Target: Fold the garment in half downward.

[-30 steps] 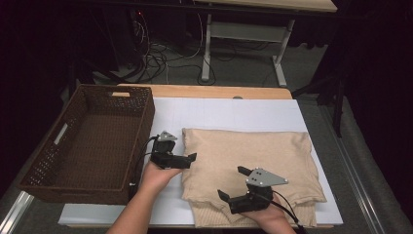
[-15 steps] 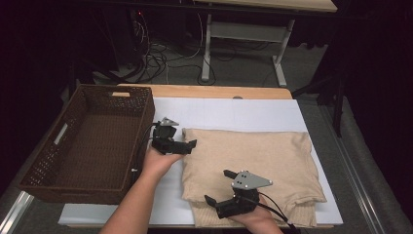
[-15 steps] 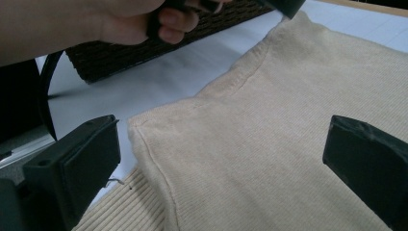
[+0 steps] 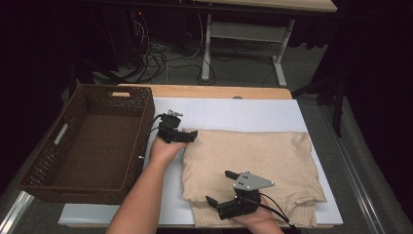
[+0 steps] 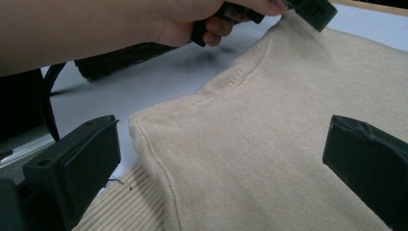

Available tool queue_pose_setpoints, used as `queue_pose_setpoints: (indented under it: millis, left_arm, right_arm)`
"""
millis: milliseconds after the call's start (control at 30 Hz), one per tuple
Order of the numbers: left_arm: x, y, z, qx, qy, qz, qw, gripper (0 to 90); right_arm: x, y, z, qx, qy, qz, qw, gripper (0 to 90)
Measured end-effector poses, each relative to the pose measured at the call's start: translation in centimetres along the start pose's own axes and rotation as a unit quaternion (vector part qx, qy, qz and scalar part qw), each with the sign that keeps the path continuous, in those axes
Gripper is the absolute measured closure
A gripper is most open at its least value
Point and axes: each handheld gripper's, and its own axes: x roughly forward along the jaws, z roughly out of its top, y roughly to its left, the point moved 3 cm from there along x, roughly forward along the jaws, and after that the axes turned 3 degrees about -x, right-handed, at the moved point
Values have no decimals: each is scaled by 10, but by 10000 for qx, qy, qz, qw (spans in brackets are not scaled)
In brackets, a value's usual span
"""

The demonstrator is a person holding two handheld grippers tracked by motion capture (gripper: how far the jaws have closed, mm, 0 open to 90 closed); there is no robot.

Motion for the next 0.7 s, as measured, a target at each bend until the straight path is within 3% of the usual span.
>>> queue_pose_setpoints:
  millis: [67, 100, 200, 300, 467, 700]
  left_arm:
    - [6, 4, -3, 41, 116, 0, 9999, 120]
    - [9, 6, -5, 109, 184, 86, 9997, 123]
    - [16, 8, -8, 108, 282, 64, 9995, 124]
    - [18, 7, -8, 240, 221, 136, 9994, 146]
    - [18, 3, -9, 463, 213, 166, 9986, 292]
    - [19, 0, -9, 475, 165, 136, 9986, 435]
  right_arm:
    - [1, 0, -1, 28, 24, 20, 10000, 0]
    - [1, 1, -1, 28, 31, 27, 10000, 0]
    - [3, 3, -2, 43, 62, 57, 10000, 0]
    - [4, 5, -3, 36, 82, 62, 9999, 1]
    - [7, 7, -4, 19, 133, 75, 9999, 0]
    - [9, 13, -5, 2, 160, 124, 9998, 3]
